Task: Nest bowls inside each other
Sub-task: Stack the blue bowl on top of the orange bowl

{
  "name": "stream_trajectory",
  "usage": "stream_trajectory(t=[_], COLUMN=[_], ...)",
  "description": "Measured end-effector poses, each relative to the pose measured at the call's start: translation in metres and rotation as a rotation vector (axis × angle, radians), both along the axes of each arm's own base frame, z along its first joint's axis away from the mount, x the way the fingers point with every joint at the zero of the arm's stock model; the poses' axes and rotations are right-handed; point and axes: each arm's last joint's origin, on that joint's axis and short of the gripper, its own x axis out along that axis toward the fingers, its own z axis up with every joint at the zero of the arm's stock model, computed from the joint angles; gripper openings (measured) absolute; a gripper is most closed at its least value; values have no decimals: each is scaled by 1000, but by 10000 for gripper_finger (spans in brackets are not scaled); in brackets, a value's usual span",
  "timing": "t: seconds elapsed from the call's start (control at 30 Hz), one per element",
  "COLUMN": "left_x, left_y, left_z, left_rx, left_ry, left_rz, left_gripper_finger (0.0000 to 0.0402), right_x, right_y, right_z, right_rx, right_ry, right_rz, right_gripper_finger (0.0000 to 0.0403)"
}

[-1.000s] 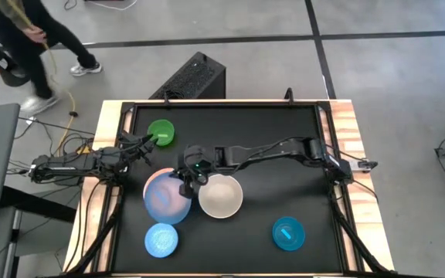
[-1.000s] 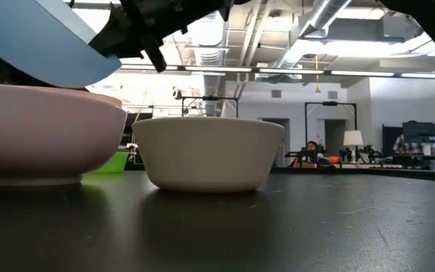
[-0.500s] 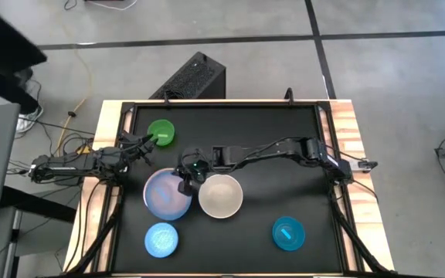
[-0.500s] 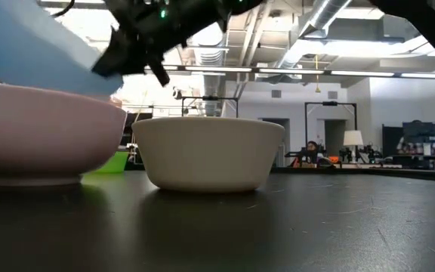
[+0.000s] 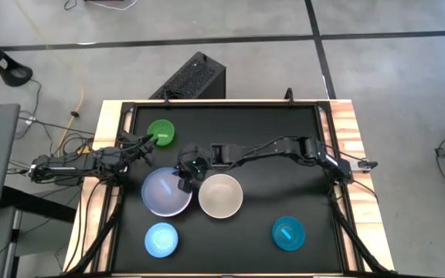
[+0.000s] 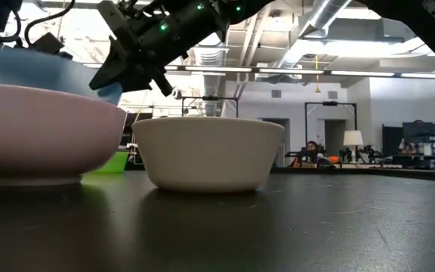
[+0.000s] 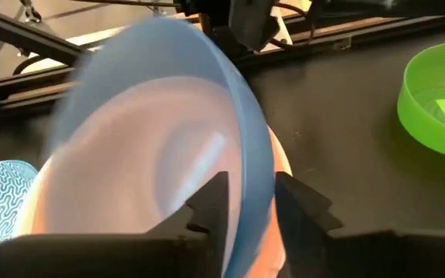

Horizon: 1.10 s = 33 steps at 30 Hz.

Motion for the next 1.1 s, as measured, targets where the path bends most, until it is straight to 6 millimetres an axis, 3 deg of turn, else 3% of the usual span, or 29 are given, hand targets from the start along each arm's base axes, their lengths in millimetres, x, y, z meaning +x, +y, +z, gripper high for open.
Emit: stream_trajectory(t=[0.17, 0.3, 0.57, 0.67, 0.77, 0.87, 1.03, 1.1], left_x=[0, 0, -1, -4, -5, -2, 3, 4], left_y=[0, 0, 1, 2, 1, -1, -8, -11], left_z=[0, 0, 1, 10, 21, 28, 33, 33], left_rx=[0, 1, 27, 34, 23, 5, 38, 45], left_ry=[0, 2, 13, -20, -74, -149, -161, -158], left_rz=[1, 1, 42, 110, 71, -59, -347, -449], left_gripper_finger=[125, 125, 125, 125, 125, 125, 125, 125], right_x=[-2, -6, -16, -15, -13, -11, -11, -12], right_y=[-3, -3, -1, 1, 4, 2, -17, -23], right_z=[1, 16, 57, 65, 65, 56, 43, 38], right_rx=[-34, -93, -212, -202, -176, -186, -110, -66], right_ry=[26, 34, -2, -68, -134, -160, -164, -147], right_rz=[26, 67, 144, 214, 303, 324, 356, 364], right_gripper_finger=[187, 228, 240, 226, 198, 145, 23, 12])
